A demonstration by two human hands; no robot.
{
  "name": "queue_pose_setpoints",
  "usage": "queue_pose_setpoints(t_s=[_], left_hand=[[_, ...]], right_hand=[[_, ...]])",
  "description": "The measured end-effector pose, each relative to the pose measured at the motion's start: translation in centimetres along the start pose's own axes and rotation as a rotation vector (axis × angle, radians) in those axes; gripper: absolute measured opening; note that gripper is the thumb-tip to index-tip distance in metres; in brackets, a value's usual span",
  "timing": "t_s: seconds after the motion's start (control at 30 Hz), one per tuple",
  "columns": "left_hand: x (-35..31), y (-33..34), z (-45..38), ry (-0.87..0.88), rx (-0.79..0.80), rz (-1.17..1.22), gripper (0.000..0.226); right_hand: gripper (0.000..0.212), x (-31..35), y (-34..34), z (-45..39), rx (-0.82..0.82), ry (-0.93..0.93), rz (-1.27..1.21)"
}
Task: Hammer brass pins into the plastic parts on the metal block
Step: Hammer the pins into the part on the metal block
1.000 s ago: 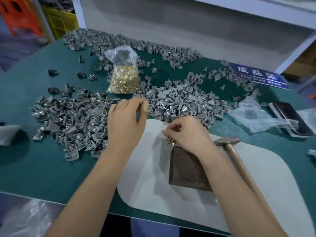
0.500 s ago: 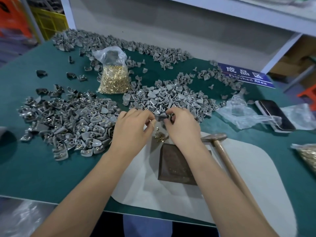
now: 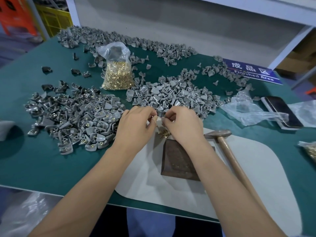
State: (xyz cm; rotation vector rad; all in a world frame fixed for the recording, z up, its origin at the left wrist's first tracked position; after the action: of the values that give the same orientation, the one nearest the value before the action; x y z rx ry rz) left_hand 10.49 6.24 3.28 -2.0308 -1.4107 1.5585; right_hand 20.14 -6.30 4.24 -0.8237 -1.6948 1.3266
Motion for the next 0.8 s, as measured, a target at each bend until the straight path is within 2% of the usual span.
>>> queue_pose_setpoints(t_s=[0.1,0.23,0.33,0.47,0.57,0.63,0.7,0.8], left_hand=[[-0.2,0.0,0.1,0.019,-0.004,0.005,0.008],[-1.3,-0.3,0.3,0.115,0.011,-0.028,0.035],[-1.5,-0.6,0.1,0.126,-0.039,0.048,0.036],[-0.9,-0.9,0.1,0.109,-0.069,0.240,0.029],[-0.6,-0.9,0.1,0.106,-0.106,0.253,0.024],[-0.2,-1.0,0.1,0.077,-0.134,0.246,0.021],[0.1,-1.0,0.2,0.049,-0.132,0.243,0.021],[0.1,-1.0,0.3,0.035,-0.111,0.251,0.021]], right_hand=[[0.006,-0.4,0.1,-0.1,0.013,0.020,-0.118],[0.009,-1.0,-0.8,-0.2,-0.002,0.021,-0.629],[0.005,-0.7,-1.3,0.1,0.020,-0.073,-0.759],[0.004,0.1,-1.3,0.4,0.034,-0.174,-0.763],[0.012,-0.1,-1.4,0.4,-0.020,-0.147,-0.756],[0.016,-0.6,-1.1,0.2,-0.046,-0.094,-0.585],[0.015,-0.6,-0.3,0.1,0.024,-0.078,-0.381],[0.007,-0.5,0.4,0.3,0.108,-0.060,-0.268]])
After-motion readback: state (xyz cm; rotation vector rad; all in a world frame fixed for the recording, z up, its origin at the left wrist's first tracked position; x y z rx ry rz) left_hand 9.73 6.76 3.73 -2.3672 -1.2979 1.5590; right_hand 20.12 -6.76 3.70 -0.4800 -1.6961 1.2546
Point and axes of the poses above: each hand's wrist, its own z-axis away from the middle knuckle, its own y-axis out of the palm, x = y × z, the point moved 6 cm from there along -z, towards the middle knuckle, and after that the axes turned 10 degrees about z, right-handed, at the moved point
